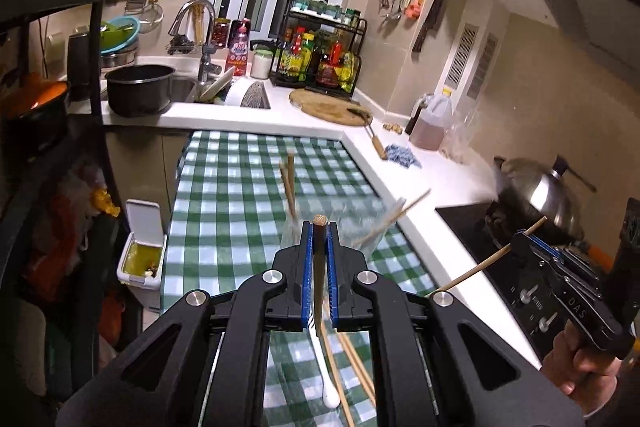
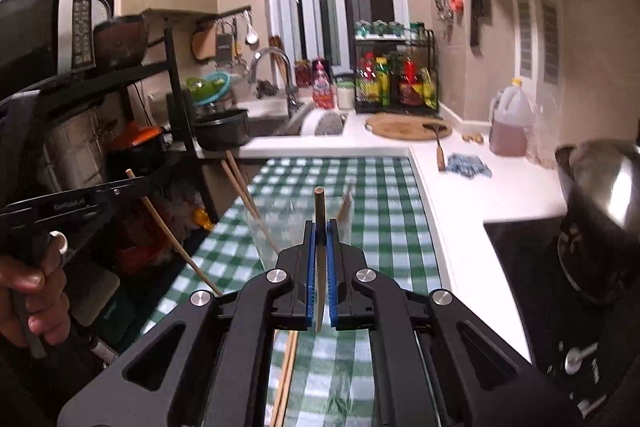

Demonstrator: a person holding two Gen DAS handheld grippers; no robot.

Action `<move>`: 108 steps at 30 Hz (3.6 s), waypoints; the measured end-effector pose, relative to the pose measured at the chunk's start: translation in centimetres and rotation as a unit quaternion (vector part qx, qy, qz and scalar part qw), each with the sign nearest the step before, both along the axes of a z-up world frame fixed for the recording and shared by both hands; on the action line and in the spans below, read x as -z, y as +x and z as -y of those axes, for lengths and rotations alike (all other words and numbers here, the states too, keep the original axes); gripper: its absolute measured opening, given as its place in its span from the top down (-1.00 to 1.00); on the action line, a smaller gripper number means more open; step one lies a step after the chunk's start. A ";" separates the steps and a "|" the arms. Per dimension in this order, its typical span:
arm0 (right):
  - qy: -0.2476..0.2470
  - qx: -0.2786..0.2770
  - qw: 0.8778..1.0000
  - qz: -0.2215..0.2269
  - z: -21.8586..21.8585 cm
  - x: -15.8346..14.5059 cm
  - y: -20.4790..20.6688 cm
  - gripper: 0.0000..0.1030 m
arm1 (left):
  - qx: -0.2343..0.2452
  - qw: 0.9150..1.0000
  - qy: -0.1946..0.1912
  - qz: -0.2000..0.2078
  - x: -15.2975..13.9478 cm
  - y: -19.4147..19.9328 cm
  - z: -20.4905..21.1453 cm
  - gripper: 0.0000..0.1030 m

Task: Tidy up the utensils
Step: 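Carry the chopsticks in both tools over the clear container, then lower the chopsticks into the container and open both tools, then withdraw both open tools from the container toward the cloth, then grasp a wooden chopstick with the right tool while the left tool grasps another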

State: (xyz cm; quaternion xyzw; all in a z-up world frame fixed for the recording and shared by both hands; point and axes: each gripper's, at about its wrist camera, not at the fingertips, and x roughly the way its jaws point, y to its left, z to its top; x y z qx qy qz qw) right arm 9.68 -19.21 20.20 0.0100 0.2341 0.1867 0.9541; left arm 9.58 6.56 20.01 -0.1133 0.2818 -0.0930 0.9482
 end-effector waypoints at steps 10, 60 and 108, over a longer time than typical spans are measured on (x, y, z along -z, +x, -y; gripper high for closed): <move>0.026 -0.010 0.997 0.076 -1.1 -8.0 4.6 0.90 | 0.005 0.996 0.001 0.086 -8.3 3.7 -0.1 0.87; -0.013 0.038 0.998 0.055 -0.2 1.9 -3.5 0.65 | -0.028 0.996 0.075 0.044 4.2 -4.0 3.5 0.61; -0.066 -0.017 0.984 -0.165 -4.5 23.5 -8.1 0.86 | 0.051 0.992 0.014 -0.115 22.4 -9.6 7.7 0.62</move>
